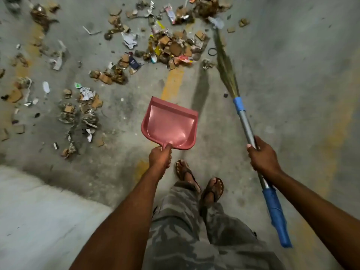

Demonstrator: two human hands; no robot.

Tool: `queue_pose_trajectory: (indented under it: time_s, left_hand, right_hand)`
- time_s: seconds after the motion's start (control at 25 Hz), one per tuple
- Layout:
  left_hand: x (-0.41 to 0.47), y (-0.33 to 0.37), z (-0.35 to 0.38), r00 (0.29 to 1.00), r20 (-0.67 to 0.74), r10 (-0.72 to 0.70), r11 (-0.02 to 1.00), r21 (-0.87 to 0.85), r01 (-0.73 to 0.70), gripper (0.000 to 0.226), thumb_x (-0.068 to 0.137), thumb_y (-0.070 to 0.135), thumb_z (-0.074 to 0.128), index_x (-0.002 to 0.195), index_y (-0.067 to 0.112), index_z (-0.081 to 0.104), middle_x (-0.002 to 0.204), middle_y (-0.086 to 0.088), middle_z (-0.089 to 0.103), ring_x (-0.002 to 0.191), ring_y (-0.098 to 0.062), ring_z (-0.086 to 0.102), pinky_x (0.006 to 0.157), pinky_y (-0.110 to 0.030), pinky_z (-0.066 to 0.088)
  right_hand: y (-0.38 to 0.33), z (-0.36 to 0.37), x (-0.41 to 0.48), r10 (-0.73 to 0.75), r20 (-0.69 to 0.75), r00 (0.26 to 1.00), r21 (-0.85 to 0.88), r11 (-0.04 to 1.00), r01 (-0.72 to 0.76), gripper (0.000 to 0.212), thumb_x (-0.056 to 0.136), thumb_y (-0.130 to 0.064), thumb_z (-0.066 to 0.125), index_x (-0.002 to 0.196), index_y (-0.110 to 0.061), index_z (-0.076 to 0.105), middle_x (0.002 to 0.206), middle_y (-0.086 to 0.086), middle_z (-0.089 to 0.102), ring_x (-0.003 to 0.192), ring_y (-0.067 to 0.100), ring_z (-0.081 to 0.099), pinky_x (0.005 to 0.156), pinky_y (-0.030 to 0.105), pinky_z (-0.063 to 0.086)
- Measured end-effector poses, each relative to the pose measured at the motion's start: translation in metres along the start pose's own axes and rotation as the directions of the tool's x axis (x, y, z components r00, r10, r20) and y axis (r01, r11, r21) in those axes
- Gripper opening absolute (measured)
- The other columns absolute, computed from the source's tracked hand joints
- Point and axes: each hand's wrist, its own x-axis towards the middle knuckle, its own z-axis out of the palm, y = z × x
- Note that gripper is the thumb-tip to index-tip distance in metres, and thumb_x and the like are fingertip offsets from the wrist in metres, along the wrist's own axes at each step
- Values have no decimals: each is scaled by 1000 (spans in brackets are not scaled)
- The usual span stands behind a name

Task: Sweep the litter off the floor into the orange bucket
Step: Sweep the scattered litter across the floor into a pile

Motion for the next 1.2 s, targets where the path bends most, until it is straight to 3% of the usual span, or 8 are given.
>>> queue_pose_trajectory:
  time_s: [0.12, 0.24, 0.36, 0.56, 0.8, 0.96, 1.08, 1.2]
  left_hand:
    - [7, -13, 5, 1000, 24, -11, 998, 64, 9, 45, 89, 48, 72, 75, 6, 69, 58, -6, 61, 44, -20, 51, 50, -27, 42]
    - [35, -17, -1, 1000, 10, -15, 996, 92, 14, 48, 86, 50, 72, 80, 3, 70, 61, -8, 63, 45, -21, 53, 50, -28, 43]
    - [75, -18, -24, 999, -32, -6, 996, 84, 9, 42, 92, 43, 71, 76, 5, 68, 57, -7, 59, 38, -16, 48, 40, -23, 38]
    - [130, -2, -81, 994, -102, 48, 995, 93, -39, 41, 96, 41, 68, 71, 8, 64, 50, -4, 53, 37, -18, 44, 42, -24, 36]
    - [153, 49, -98, 993, -68, 94, 990, 107, -87, 45, 95, 44, 69, 67, 10, 60, 47, -1, 52, 38, -19, 44, 42, -24, 36]
    - [149, 79, -72, 995, 16, 100, 991, 91, -101, 43, 94, 44, 71, 70, 9, 61, 50, -4, 53, 39, -20, 45, 42, -23, 36]
    - [147, 94, -49, 992, 52, 111, 991, 69, -115, 41, 95, 42, 70, 74, 7, 64, 53, -5, 55, 38, -17, 46, 39, -21, 37]
    - [155, 98, -40, 994, 78, 83, 993, 72, -89, 41, 95, 42, 70, 77, 6, 65, 56, -5, 56, 36, -14, 45, 38, -21, 37]
  right_hand:
    - [27, 2, -22, 126, -64, 990, -4, 992, -127, 30, 94, -36, 56, 120, -21, 60, 89, 16, 70, 69, 35, 68, 62, 47, 61]
    - [18, 43, -14, 288, 23, 957, 10, 957, -288, 19, 91, -19, 60, 108, -11, 64, 77, 16, 68, 56, 32, 65, 50, 39, 57]
    - [-26, 106, 12, 196, 159, 968, -107, 978, -180, 29, 84, -18, 60, 113, -15, 67, 87, 15, 71, 76, 38, 70, 68, 46, 62]
    - [-161, 191, 62, -74, 308, 949, -92, 990, 107, 40, 90, -24, 61, 129, -26, 62, 109, 14, 73, 96, 36, 69, 78, 35, 56]
    - [-215, 182, 60, -166, 180, 969, -11, 985, 171, 57, 93, -31, 60, 149, -29, 50, 129, 9, 69, 114, 34, 65, 87, 29, 49]
    - [-161, 127, 52, -20, -9, 1000, -49, 999, 20, 59, 96, -35, 60, 153, -34, 46, 133, 10, 68, 116, 34, 65, 95, 37, 53]
    - [-128, 97, 53, 107, -82, 991, -80, 990, -113, 55, 96, -29, 62, 150, -24, 51, 122, 16, 71, 103, 37, 69, 89, 40, 56]
    - [-124, 104, 77, 196, 9, 981, -134, 972, -193, 43, 91, -22, 62, 134, -17, 60, 98, 16, 72, 79, 34, 70, 72, 45, 62]
